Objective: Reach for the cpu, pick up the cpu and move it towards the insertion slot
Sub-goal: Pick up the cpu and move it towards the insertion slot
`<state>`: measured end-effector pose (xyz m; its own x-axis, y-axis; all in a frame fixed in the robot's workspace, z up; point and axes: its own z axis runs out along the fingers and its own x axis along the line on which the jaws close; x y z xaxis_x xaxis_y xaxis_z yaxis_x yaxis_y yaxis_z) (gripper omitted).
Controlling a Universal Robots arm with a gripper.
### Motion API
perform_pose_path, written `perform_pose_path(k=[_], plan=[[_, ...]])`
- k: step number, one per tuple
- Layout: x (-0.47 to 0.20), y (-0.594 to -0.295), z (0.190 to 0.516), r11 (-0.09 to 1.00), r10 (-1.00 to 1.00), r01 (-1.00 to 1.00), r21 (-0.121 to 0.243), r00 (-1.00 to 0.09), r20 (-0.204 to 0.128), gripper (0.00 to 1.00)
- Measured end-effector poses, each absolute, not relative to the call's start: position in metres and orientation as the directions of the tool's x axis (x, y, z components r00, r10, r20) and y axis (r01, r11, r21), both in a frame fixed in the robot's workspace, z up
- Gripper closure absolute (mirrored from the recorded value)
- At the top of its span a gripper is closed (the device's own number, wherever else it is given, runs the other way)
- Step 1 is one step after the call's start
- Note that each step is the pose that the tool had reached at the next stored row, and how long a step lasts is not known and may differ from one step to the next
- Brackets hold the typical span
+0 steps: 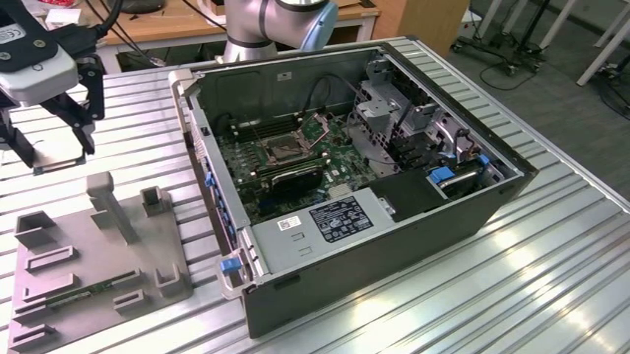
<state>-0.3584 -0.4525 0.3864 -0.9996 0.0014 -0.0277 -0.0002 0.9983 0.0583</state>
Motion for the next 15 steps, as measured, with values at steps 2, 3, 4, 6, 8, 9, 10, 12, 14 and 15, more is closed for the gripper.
perform_pose_path(k=[2,3,4,6,8,9,10,12,14,15], plan=[[-0.3573,-0.4525,0.3864,0.998,0.001,0.000,0.058,-1.000,-0.028,0.45],[-0.3566,-0.4525,0.3864,0.998,0.001,0.000,0.058,-1.000,-0.028,0.45],[-0.3560,-0.4524,0.3864,0.998,0.002,0.000,0.058,-1.000,-0.028,0.45],[-0.3548,-0.4525,0.3864,0.998,0.001,0.000,0.058,-1.000,-0.028,0.45],[-0.3537,-0.4525,0.3864,0.998,0.001,0.000,0.058,-1.000,-0.028,0.45],[-0.3531,-0.4525,0.3864,0.998,0.001,0.000,0.058,-1.000,-0.028,0.45],[-0.3525,-0.4525,0.3864,0.998,0.001,0.000,0.058,-1.000,-0.028,0.45],[-0.3514,-0.4525,0.3864,0.998,0.001,0.000,0.058,-1.000,-0.028,0.45],[-0.3502,-0.4525,0.3864,0.998,0.001,0.000,0.058,-1.000,-0.028,0.45],[-0.3496,-0.4525,0.3864,0.998,0.001,0.000,0.058,-1.000,-0.028,0.45]])
